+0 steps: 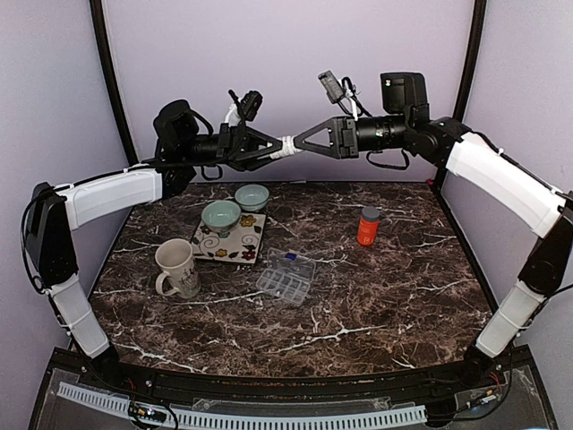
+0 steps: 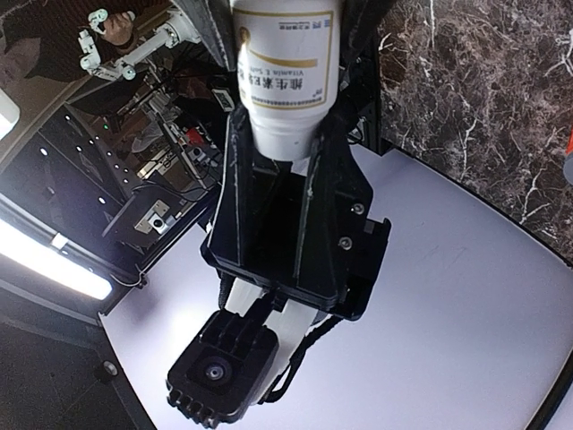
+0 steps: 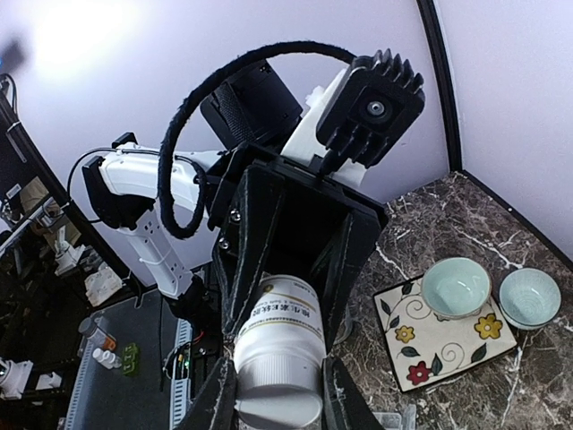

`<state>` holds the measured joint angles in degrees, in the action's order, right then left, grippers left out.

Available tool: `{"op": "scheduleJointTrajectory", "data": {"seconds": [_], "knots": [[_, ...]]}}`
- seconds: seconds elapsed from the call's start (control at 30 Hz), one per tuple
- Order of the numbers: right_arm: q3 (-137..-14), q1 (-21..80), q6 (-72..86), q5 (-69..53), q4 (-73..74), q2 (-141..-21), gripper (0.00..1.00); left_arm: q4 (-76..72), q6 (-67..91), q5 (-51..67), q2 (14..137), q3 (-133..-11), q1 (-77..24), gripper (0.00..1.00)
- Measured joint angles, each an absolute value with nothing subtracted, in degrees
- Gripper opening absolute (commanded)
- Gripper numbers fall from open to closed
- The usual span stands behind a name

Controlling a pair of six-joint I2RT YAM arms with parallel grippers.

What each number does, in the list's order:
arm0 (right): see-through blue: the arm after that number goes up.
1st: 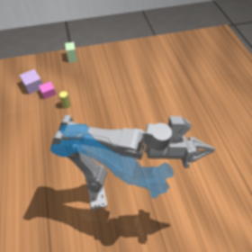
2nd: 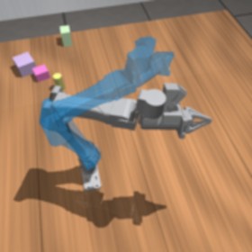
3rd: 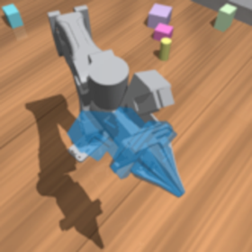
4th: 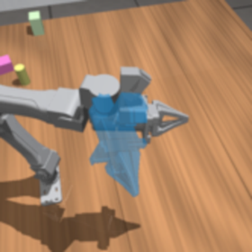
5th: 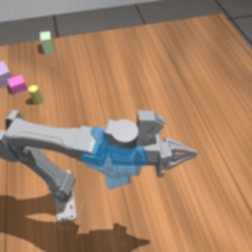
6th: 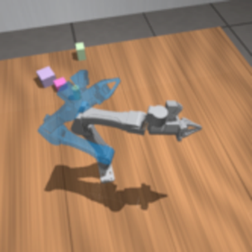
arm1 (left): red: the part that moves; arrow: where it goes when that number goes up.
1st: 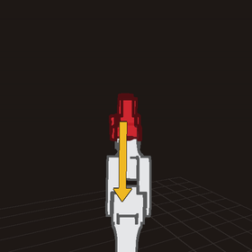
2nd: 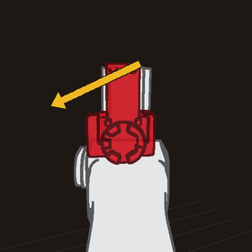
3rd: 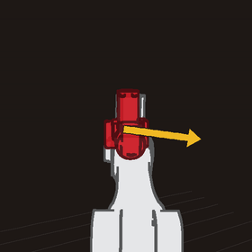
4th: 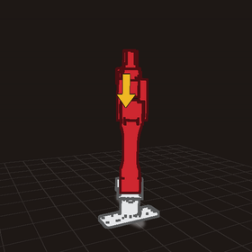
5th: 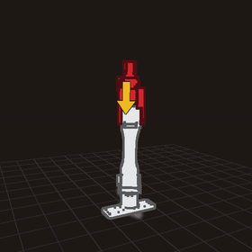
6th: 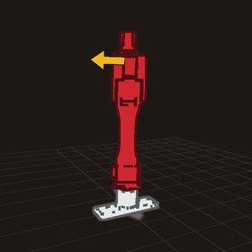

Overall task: Sort the pills into containers
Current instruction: Unscrew the lid of the pill bottle.

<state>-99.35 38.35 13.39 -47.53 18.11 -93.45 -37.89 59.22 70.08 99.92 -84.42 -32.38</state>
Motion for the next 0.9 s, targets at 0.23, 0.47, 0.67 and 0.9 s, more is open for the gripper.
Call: {"op": "scheduleJointTrajectory", "data": {"seconds": [0.23, 0.47, 0.67, 0.9], "knots": [[-101.0, 39.4, 9.1, -45.5, 21.1, -93.2, 0.43, -40.2, 61.7, 71.5, 100.2, -84.4, -32.3, 0.00], [-100.6, 39.7, 10.3, -45.3, 21.8, -93.2, 0.65, -35.6, 54.6, 71.3, 100.1, -85.2, -32.4, 0.00], [-99.1, 39.7, 12.8, -45.7, 20.3, -92.5, 0.70, -28.1, 46.7, 69.3, 99.3, -85.2, -32.4, 0.00], [-94.5, 39.2, 16.9, -44.9, 17.7, -88.7, 0.70, -23.4, 40.3, 67.0, 97.9, -85.2, -32.5, 0.00]]}}
